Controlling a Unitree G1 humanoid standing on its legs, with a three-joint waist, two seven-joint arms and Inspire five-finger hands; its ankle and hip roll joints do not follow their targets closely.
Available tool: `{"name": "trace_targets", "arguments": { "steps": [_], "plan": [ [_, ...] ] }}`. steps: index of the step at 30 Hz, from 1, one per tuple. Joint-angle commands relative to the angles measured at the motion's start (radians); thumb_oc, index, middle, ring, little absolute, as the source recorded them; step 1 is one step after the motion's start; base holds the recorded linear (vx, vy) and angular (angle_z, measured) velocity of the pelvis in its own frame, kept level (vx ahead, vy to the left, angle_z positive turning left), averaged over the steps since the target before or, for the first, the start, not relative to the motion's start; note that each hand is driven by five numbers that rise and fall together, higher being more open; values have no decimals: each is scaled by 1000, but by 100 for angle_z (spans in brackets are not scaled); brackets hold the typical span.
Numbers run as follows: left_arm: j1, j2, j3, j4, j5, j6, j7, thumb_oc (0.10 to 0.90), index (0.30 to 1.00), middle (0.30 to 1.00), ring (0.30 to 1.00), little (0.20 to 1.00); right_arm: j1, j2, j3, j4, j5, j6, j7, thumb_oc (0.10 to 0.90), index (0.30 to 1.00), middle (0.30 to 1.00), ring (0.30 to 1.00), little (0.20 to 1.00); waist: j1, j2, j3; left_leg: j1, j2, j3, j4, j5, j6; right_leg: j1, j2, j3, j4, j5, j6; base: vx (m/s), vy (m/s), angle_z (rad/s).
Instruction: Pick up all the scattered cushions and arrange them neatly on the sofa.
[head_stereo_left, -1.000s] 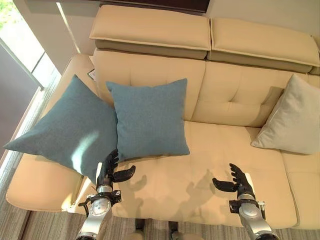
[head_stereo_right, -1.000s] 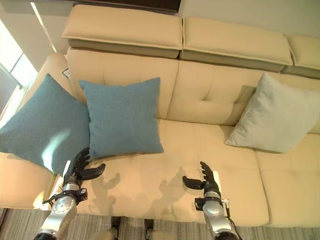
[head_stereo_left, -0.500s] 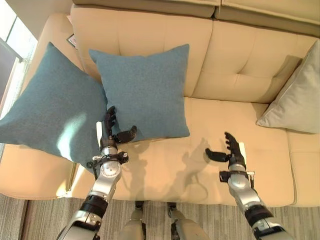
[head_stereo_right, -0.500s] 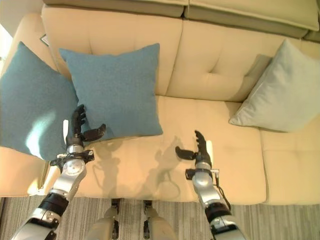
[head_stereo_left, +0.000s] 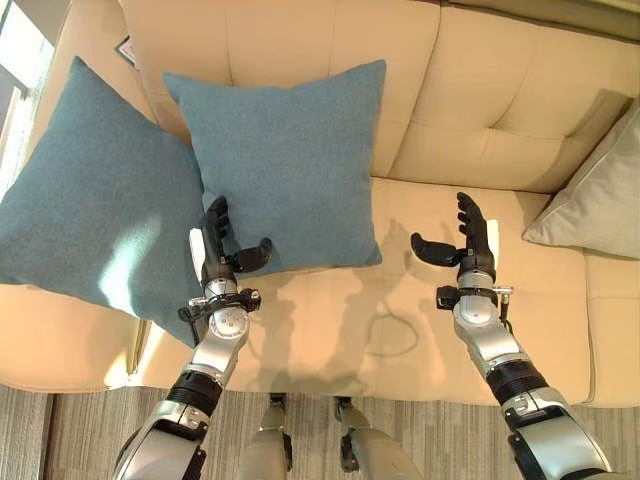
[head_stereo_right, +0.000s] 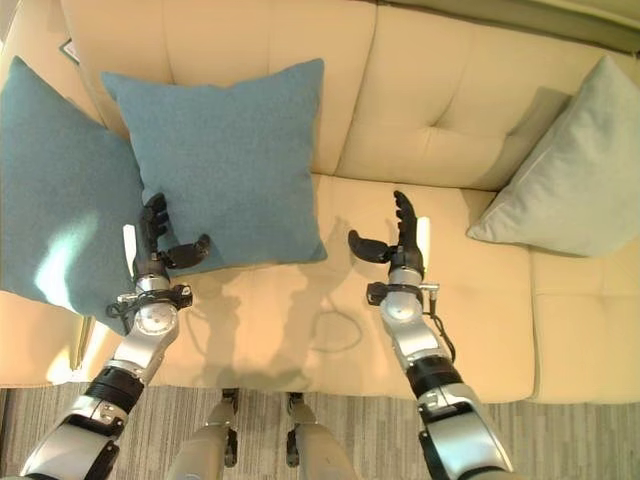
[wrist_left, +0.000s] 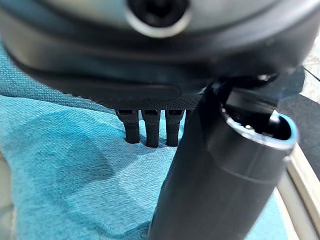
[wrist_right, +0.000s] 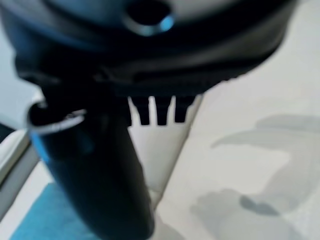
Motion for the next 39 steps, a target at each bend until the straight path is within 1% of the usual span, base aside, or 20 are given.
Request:
{"name": "trace_targets", "arguments": {
  "steps": [1,4,5,9,14,19,20,23,24,26,29,30,34,35,36,38,39],
  "plan": [
    [-55,47,37,-43,64,-71,56,800,900,900,900,900,18,-58,-38,-69,-23,-87,-48,800,900,900,900,900,10,-46,-81,15,-77,28,1,-99,-1,-13,22,88,3,-72,63,0,0,0],
    [-66,69,42,-24,61,-67,47,800,900,900,900,900,14,-63,-39,-63,-21,-85,-41,800,900,900,900,900,11,-44,-80,15,-76,28,1,-98,-2,-13,22,86,3,-71,64,0,0,0],
    [-74,97,46,0,60,-59,36,800,900,900,900,900,3,-72,-40,-59,-16,-84,-32,800,900,900,900,900,13,-42,-82,12,-76,28,1,-97,-2,-16,22,83,3,-70,64,0,0,0],
    [-101,141,49,48,67,-43,33,800,900,900,900,900,-37,-88,-30,-37,0,-80,-24,800,900,900,900,900,14,-40,-78,0,-77,27,1,-95,-3,-28,20,80,3,-66,67,0,0,0],
    [-98,158,55,68,89,-19,34,800,900,900,900,900,-69,-111,-27,-42,-1,-71,-23,800,900,900,900,900,20,-40,-67,-7,-78,23,1,-92,-3,-35,19,75,3,-67,68,4,0,1],
    [-152,149,-18,142,62,-9,-36,800,900,900,900,900,-134,-127,-7,-35,17,-60,-12,800,900,900,900,900,16,-46,-52,-24,-78,22,1,-88,-6,-48,15,80,3,-68,68,29,7,5],
    [-189,133,-45,193,29,-5,-53,800,900,900,900,900,-169,-109,10,-19,44,-61,-9,800,900,900,900,900,13,-48,-45,-33,-77,20,1,-84,-7,-55,16,85,3,-67,67,13,6,3],
    [-217,111,-61,214,-6,-10,-64,800,900,900,900,900,-195,-88,20,-14,67,-63,-9,800,900,900,900,900,12,-47,-39,-40,-78,19,1,-82,-9,-63,17,87,3,-67,67,1,1,3],
    [-234,92,-72,219,-45,-21,-79,800,900,900,900,900,-216,-74,24,-11,85,-68,-12,800,900,900,900,900,10,-45,-32,-43,-80,17,1,-82,-9,-67,18,89,3,-66,67,9,-6,11],
    [-250,50,-101,179,-106,-54,-106,800,900,900,900,900,-240,-43,39,6,122,-76,-3,800,900,900,900,900,14,-42,-19,-49,-83,11,1,-81,-9,-71,18,90,3,-67,66,4,-17,9],
    [-254,30,-125,146,-134,-70,-127,800,900,900,900,900,-249,-21,51,27,151,-82,15,800,900,900,900,900,16,-38,-10,-48,-85,10,1,-81,-11,-70,19,91,3,-67,66,-15,-10,9],
    [-263,8,-146,112,-163,-85,-141,800,900,900,900,900,-257,12,67,49,173,-86,31,800,900,900,900,900,19,-33,1,-47,-87,9,1,-81,-12,-69,17,90,3,-65,65,-31,-16,7],
    [-276,-26,-163,66,-208,-106,-152,800,900,900,900,900,-259,64,82,70,207,-95,54,800,900,900,900,900,22,-24,17,-53,-89,6,1,-79,-14,-76,14,84,3,-62,66,-24,-15,3],
    [-284,-42,-173,52,-230,-115,-155,800,900,900,900,900,-259,91,85,78,230,-104,61,800,900,900,900,900,24,-19,22,-56,-91,5,1,-77,-15,-80,13,83,3,-60,66,-25,-12,4],
    [-284,-41,-173,52,-231,-115,-155,800,900,900,900,900,-259,91,85,78,230,-105,61,800,900,900,900,900,24,-19,22,-56,-91,4,1,-77,-15,-80,13,82,3,-60,66,-21,-11,6],
    [-294,-61,-183,42,-259,-124,-162,800,900,900,900,900,-258,125,89,81,266,-117,72,800,900,900,900,900,25,-14,28,-58,-91,3,1,-75,-16,-82,13,80,3,-59,66,-13,-12,8],
    [-294,-60,-184,43,-260,-124,-163,800,900,900,900,900,-258,125,89,81,267,-117,72,800,900,900,900,900,24,-15,28,-58,-91,3,1,-75,-16,-82,13,80,3,-59,66,-17,-10,8]
  ]
}}
